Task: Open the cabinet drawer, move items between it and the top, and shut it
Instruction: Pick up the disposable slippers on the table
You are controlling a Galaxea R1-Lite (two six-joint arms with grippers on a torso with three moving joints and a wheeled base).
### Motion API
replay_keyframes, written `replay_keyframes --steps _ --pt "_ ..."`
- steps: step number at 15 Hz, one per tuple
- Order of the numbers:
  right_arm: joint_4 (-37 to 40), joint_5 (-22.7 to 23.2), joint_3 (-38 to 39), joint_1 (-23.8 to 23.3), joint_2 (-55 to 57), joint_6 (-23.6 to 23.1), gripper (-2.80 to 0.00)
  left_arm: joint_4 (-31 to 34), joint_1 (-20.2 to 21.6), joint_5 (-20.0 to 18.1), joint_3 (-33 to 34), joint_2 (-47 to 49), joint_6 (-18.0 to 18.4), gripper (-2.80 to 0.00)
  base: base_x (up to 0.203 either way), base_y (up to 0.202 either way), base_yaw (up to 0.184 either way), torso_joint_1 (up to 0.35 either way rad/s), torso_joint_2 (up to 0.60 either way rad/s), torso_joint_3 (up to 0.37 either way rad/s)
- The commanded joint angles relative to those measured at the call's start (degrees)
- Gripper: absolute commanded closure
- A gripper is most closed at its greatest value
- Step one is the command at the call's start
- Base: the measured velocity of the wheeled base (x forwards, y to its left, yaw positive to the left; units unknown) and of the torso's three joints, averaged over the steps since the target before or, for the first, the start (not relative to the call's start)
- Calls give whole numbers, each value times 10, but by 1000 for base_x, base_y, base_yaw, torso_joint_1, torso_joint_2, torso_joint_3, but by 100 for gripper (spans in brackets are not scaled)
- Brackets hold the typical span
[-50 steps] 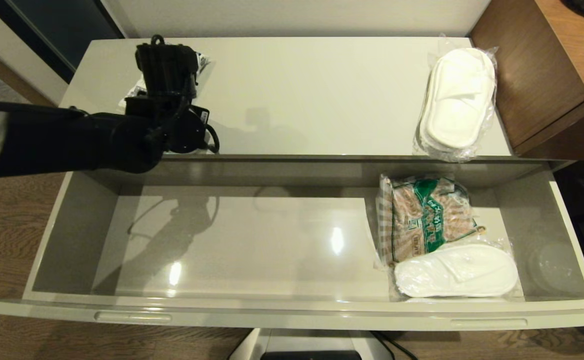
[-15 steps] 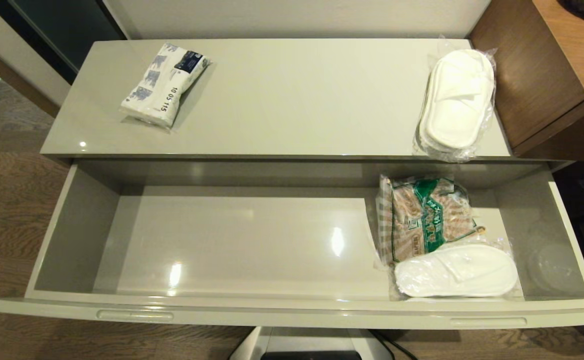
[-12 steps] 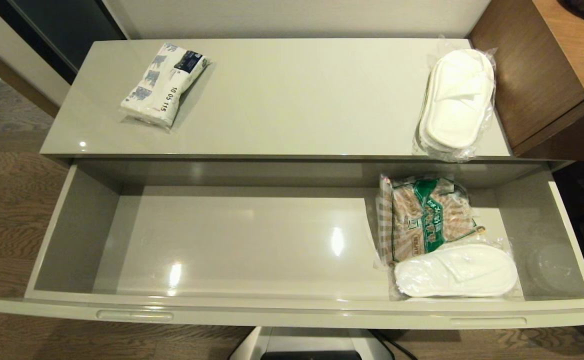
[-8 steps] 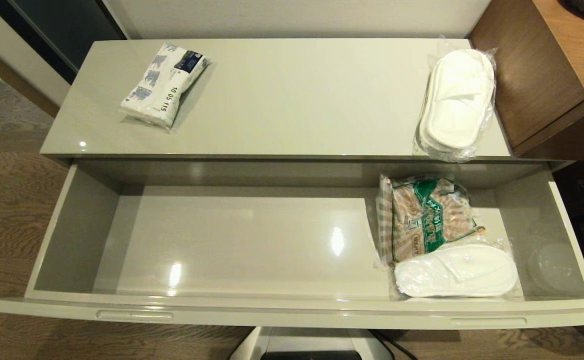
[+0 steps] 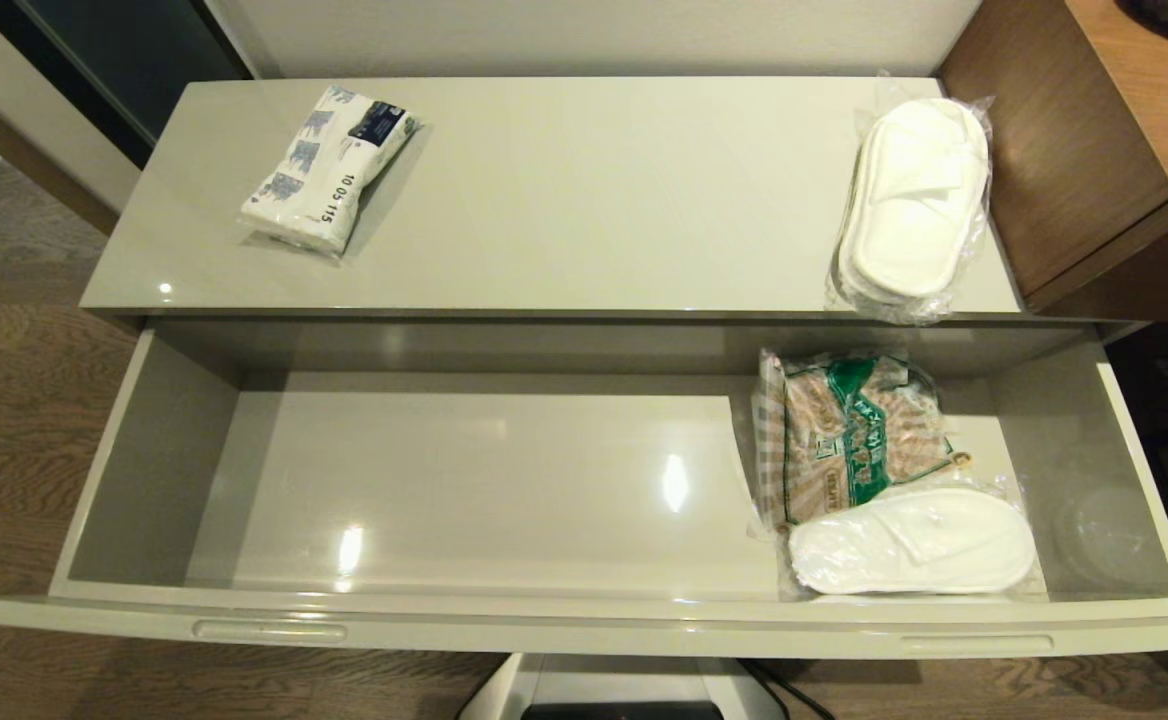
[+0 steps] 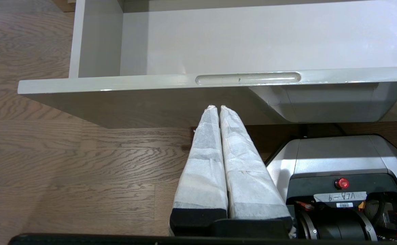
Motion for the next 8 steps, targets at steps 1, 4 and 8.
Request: replay_keyframes --steps 1,4,8 --pt "0 0 2 0 -9 -1 0 0 0 0 0 2 0 0 0 0 0 0 0 0" --pt "-2 -2 1 0 -9 7 0 0 0 0 0 2 1 0 0 0 0 0 0 0" --pt "-9 -1 2 0 -10 -14 0 0 0 0 0 2 0 0 0 0 0 0 0 0"
